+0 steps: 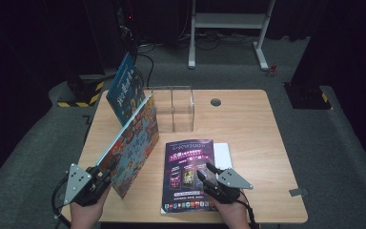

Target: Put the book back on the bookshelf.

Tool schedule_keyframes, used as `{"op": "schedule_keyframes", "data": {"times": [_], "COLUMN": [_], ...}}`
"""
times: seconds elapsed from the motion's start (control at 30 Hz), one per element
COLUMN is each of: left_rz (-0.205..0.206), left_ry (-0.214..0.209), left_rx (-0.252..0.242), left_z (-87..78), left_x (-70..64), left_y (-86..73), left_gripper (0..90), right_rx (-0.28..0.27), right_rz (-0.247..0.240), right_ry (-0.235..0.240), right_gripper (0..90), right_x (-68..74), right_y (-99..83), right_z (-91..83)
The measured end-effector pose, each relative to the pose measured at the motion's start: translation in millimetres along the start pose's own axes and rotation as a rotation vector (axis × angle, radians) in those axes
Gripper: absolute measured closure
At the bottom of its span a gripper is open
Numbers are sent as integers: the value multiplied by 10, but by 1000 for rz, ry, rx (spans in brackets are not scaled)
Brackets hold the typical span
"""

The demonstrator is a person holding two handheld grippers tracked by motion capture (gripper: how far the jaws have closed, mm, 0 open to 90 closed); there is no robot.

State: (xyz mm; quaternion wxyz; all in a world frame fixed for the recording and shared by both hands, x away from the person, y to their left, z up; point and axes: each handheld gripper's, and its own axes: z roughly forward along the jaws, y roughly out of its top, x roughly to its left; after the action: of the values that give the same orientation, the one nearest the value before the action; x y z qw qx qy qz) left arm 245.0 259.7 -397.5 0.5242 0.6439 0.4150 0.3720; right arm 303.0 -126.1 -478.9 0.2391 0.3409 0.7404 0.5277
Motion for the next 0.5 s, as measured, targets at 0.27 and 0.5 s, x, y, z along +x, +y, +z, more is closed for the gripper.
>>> {"op": "schedule_keyframes", "data": {"times": [0.27,0.5], "left_rz": [5,-5], "left_ry": [-12,-15], "left_rx": [7,6], "left_z": [20,47], "left_x": [12,28], "left_y": [26,40], "left_gripper": [793,787], "right_rx": [3,6], "right_rz": [1,4], "right_ry": [4,7], "right_gripper": [534,532], "right_x": [-2,-3], "right_y": [-3,-10], "right_z": [15,21]}}
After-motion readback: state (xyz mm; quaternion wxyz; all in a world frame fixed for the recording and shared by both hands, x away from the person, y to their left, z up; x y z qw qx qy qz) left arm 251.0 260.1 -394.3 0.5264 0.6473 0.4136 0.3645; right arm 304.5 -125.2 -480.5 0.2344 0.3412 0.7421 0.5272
